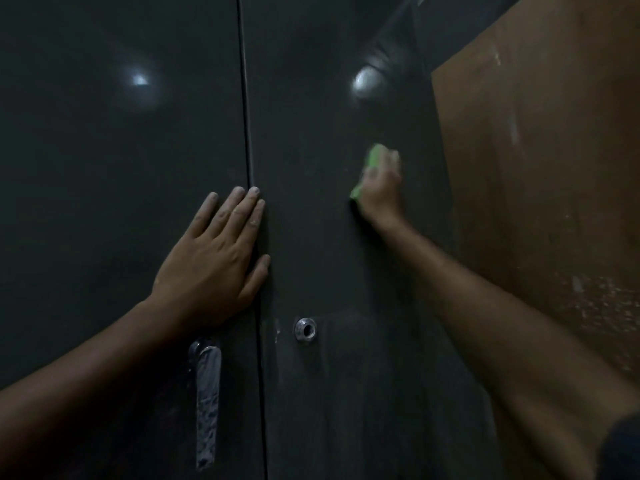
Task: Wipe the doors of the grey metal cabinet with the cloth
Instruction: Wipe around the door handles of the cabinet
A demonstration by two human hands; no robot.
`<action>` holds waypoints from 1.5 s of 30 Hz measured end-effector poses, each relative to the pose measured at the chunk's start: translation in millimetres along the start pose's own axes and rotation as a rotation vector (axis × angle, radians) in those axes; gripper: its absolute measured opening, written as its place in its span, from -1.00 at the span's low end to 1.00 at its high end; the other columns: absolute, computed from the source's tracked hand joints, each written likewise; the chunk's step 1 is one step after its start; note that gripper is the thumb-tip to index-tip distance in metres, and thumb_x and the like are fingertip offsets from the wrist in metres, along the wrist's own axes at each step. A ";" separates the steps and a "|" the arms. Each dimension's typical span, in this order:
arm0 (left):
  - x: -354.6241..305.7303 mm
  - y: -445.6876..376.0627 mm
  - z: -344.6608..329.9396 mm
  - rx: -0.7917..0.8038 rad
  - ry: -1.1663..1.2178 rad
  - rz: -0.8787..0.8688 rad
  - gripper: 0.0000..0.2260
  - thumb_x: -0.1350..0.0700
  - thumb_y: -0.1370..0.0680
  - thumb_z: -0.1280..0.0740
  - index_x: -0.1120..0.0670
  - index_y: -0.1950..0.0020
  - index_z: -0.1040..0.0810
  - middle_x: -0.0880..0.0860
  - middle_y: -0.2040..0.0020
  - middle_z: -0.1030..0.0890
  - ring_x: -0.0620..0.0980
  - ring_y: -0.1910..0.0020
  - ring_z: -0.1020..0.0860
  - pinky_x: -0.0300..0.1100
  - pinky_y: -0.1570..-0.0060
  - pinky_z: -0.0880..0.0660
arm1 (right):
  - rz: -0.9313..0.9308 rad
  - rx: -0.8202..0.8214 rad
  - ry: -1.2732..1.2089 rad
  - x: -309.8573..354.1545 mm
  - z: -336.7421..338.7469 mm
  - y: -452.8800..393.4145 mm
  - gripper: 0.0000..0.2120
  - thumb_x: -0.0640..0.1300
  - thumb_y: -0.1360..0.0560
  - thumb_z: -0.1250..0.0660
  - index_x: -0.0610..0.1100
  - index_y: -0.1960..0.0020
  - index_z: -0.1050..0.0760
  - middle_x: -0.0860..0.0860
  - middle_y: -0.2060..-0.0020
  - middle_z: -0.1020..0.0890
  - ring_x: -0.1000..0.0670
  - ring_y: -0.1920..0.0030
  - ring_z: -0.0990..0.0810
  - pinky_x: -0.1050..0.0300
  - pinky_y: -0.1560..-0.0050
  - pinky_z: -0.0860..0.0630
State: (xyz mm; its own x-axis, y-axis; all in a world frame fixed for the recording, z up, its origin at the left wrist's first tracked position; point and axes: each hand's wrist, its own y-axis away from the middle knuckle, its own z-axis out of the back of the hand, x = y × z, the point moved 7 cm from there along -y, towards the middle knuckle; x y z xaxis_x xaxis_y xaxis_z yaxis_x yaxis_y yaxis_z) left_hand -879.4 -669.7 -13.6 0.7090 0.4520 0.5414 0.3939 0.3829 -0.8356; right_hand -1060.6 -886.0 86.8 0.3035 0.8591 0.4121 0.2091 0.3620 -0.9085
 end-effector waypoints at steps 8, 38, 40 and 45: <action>0.3 1.1 -1.4 0.017 0.008 0.005 -0.31 -0.17 -0.67 -0.04 0.28 -0.66 -0.18 0.23 -0.68 -0.16 0.15 -0.69 -0.09 0.19 -0.65 -0.08 | 0.519 0.199 -0.035 -5.6 10.6 87.5 -0.46 -0.27 -0.56 -0.21 -0.24 -0.55 -0.32 -0.21 -0.56 -0.30 -0.20 -0.58 -0.24 0.06 -0.59 -0.12; -5.0 2.8 -2.0 0.006 -0.013 -0.039 -0.32 -0.19 -0.67 -0.02 0.25 -0.64 -0.25 0.23 -0.68 -0.18 0.17 -0.67 -0.16 0.16 -0.65 -0.06 | 0.266 0.092 -0.075 -101.1 27.3 137.8 -0.47 -0.15 -0.60 -0.16 -0.19 -0.57 -0.31 -0.11 -0.57 -0.28 -0.05 -0.58 -0.22 0.30 -0.54 -0.11; -5.9 2.3 -3.7 0.005 -0.022 -0.052 -0.33 -0.18 -0.67 -0.01 0.23 -0.65 -0.24 0.21 -0.68 -0.18 0.17 -0.68 -0.15 0.18 -0.65 -0.05 | -0.004 -0.019 -0.032 -160.7 44.1 100.5 -0.44 -0.09 -0.58 -0.11 -0.21 -0.56 -0.31 -0.18 -0.53 -0.34 -0.13 -0.54 -0.29 0.26 -0.54 -0.14; -6.9 1.9 -3.9 -0.006 -0.020 -0.063 -0.33 -0.18 -0.67 0.00 0.22 -0.66 -0.21 0.21 -0.68 -0.16 0.17 -0.68 -0.13 0.20 -0.65 -0.05 | -0.455 -0.125 -0.023 -187.9 54.3 -4.0 -0.55 -0.08 -0.51 -0.12 -0.26 -0.31 -0.45 -0.27 -0.29 -0.49 -0.28 -0.33 -0.47 -0.06 -0.35 -0.38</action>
State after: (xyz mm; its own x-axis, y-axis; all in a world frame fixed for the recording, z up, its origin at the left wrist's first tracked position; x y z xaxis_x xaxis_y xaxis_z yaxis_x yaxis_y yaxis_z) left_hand -881.2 -675.3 -19.3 0.6710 0.4427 0.5947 0.4410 0.4065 -0.8002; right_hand -1168.9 -1029.2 9.1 0.1343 0.6318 0.7634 0.4268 0.6584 -0.6200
